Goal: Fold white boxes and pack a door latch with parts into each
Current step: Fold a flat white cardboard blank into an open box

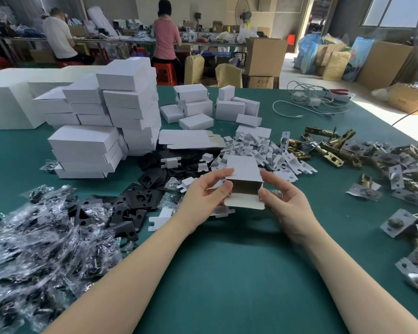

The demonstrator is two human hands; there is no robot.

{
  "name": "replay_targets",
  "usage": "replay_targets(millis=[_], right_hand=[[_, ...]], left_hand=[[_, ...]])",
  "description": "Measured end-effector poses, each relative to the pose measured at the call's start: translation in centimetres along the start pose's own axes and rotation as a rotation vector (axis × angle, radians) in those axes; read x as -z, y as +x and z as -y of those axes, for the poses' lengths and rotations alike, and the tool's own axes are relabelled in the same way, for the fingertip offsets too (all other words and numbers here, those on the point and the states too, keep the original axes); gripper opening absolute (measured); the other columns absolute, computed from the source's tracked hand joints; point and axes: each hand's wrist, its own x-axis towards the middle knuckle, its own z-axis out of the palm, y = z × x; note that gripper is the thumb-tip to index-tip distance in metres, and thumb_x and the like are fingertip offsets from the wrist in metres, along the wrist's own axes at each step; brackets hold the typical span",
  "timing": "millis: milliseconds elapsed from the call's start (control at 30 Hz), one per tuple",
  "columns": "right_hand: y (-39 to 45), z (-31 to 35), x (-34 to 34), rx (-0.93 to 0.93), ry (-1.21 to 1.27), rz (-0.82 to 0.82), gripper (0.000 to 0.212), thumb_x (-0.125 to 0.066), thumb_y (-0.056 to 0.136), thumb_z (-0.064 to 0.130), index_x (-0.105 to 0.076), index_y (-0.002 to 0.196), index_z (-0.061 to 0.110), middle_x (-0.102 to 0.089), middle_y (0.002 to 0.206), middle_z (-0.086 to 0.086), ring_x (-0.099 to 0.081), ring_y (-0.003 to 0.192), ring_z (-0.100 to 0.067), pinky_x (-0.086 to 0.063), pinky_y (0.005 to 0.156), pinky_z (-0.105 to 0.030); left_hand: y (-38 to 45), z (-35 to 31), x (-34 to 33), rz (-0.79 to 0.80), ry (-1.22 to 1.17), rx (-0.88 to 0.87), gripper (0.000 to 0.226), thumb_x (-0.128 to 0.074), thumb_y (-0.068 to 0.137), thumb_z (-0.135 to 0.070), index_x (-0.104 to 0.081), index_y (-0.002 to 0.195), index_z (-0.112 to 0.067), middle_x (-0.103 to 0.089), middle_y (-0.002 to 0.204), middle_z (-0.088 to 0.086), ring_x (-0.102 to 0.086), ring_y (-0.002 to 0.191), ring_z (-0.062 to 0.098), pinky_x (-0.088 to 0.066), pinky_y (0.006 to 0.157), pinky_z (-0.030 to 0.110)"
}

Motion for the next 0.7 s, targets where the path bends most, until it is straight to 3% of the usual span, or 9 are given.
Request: replay_targets(millis=[67, 167, 300, 433, 567, 633, 700], right_hand=[[0.0, -0.1, -0.2, 0.032, -0.05, -0.033, 0.041, -0.081, 0.071, 0.024, -0.073, 0.11, 0.034, -0.075, 0.105, 0.009, -0.071, 0.08, -0.009, -0.052, 0.075, -0.014], [-0.1, -0.4, -0.6, 0.103, -0.109, -0.112, 0.028, -0.08, 0.077, 0.009, -0.077, 0.091, 0.033, -0.067, 0.122, 0.018, -0.074, 0.081, -0.015, -0.054, 0.072, -0.016], [-0.4, -0.5, -0.7, 0.188, -0.262, -0.196, 0.032, -0.074, 0.081, 0.001, -0.072, 0.085, 0.032, -0.067, 0.114, 0.025, -0.072, 0.073, -0.011, -0.053, 0.066, -0.017], [-0.5, -0.5, -0.8, 0.256, -0.343, -0.238, 0.035, -0.068, 0.08, -0.004, -0.07, 0.087, 0.03, -0.065, 0.109, 0.031, -0.069, 0.068, -0.003, -0.048, 0.063, -0.01], [-0.7, -0.6, -1.5, 0.358, -0.372, -0.203, 0.034, -0.074, 0.082, 0.001, -0.07, 0.091, 0.034, -0.063, 0.115, 0.019, -0.07, 0.07, -0.004, -0.049, 0.067, -0.011], [-0.9, -0.6, -1.8, 0.435, -0.451, -0.204, 0.035, -0.068, 0.089, 0.005, -0.067, 0.1, 0.038, -0.062, 0.117, 0.016, -0.069, 0.082, -0.001, -0.05, 0.075, -0.013], [-0.9, -0.7, -1.9, 0.489, -0.55, -0.2, 0.041, -0.057, 0.095, 0.003, -0.063, 0.11, 0.04, -0.062, 0.116, 0.022, -0.065, 0.096, -0.001, -0.049, 0.084, -0.015]], left_hand=[[0.0, 0.0, -0.1, -0.03, 0.01, -0.013, 0.025, -0.068, 0.078, -0.039, -0.07, 0.103, -0.04, -0.07, 0.093, -0.015, -0.066, 0.071, -0.001, -0.051, 0.06, 0.013], [-0.1, 0.1, -0.3, -0.053, 0.066, -0.019, 0.02, -0.075, 0.075, -0.04, -0.073, 0.092, -0.05, -0.063, 0.123, -0.018, -0.071, 0.075, 0.006, -0.053, 0.066, 0.017], [-0.2, 0.4, -0.5, -0.018, 0.087, -0.01, 0.035, -0.082, 0.078, -0.019, -0.074, 0.094, -0.048, -0.052, 0.139, -0.019, -0.072, 0.088, 0.007, -0.055, 0.077, 0.018], [-0.3, 0.4, -0.8, 0.0, 0.092, 0.003, 0.037, -0.083, 0.076, -0.013, -0.075, 0.093, -0.045, -0.048, 0.138, -0.024, -0.073, 0.09, 0.01, -0.058, 0.075, 0.023], [-0.1, 0.6, -0.8, -0.129, 0.086, -0.027, 0.03, -0.081, 0.079, -0.014, -0.075, 0.087, -0.042, -0.061, 0.124, -0.029, -0.073, 0.088, 0.014, -0.056, 0.077, 0.024], [-0.1, 0.7, -0.7, -0.189, 0.027, -0.023, 0.028, -0.08, 0.08, -0.012, -0.076, 0.085, -0.039, -0.066, 0.113, -0.029, -0.073, 0.08, 0.011, -0.053, 0.069, 0.018], [0.0, 0.7, -0.7, -0.229, -0.047, -0.019, 0.027, -0.078, 0.081, -0.009, -0.076, 0.087, -0.035, -0.07, 0.113, -0.017, -0.072, 0.077, 0.005, -0.053, 0.063, 0.015]])
